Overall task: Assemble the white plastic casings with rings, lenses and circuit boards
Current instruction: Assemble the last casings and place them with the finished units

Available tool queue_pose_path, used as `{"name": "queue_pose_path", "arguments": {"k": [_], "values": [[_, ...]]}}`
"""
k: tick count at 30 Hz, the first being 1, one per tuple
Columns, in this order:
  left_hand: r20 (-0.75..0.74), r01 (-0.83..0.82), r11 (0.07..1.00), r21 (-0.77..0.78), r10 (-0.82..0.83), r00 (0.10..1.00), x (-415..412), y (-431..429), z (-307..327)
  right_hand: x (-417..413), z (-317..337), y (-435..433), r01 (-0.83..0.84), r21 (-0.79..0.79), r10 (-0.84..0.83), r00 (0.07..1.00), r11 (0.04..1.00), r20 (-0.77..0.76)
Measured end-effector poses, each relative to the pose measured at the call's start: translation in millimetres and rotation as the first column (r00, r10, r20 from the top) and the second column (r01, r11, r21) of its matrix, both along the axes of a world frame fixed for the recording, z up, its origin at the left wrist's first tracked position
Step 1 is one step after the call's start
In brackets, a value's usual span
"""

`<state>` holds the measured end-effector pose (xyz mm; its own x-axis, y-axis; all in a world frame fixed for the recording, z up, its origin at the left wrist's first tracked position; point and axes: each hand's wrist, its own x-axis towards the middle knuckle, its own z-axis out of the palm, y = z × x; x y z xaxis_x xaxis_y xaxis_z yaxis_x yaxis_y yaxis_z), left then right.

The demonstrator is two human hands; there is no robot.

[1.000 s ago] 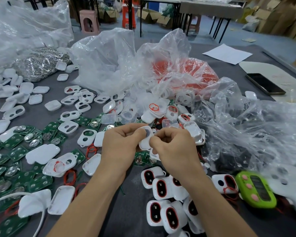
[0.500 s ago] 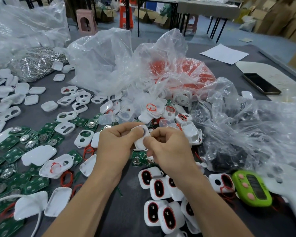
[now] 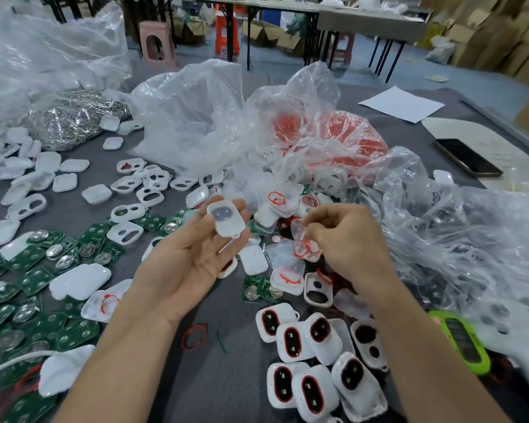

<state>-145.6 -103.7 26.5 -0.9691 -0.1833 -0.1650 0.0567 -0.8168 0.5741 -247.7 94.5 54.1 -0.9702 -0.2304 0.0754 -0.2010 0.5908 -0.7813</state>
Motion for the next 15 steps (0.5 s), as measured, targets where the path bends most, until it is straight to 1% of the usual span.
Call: {"name": "queue_pose_path", "arguments": {"k": [1, 3, 5, 7, 9, 12, 15], "values": [[0.001, -0.014, 1.000, 0.001, 0.014, 1.000, 1, -3, 0, -3, 4, 0, -0.062, 0.119, 0.066, 0.997, 0.991, -0.033], [-0.003, -0.022, 1.000, 0.014, 0.022, 1.000, 0, -5, 0, -3, 10, -5, -0.209, 0.291, 0.221, 0.975, 0.934, -0.010], [0.001, -0.026, 0.999, 0.023, 0.026, 1.000, 0, -6, -1, 5, 13, -14, -0.348, 0.320, 0.348, 0.936, 0.881, 0.060], [-0.001, -0.025, 0.999, 0.032, 0.025, 1.000, -1, -7, -2, 18, 11, -24, -0.436, 0.346, 0.424, 0.898, 0.831, 0.114], [-0.004, -0.023, 0.999, 0.048, 0.024, 1.000, -1, -7, -2, 30, 6, -30, -0.440, 0.453, 0.433, 0.893, 0.776, 0.126], [-0.012, -0.016, 0.999, 0.045, 0.017, 1.000, -1, -7, -1, 44, 5, -36, -0.376, 0.589, 0.435, 0.899, 0.715, 0.045], [-0.018, 0.002, 1.000, 0.027, -0.002, 1.000, 0, -5, -1, 52, 6, -36, -0.353, 0.723, 0.515, 0.857, 0.593, -0.004]]}}
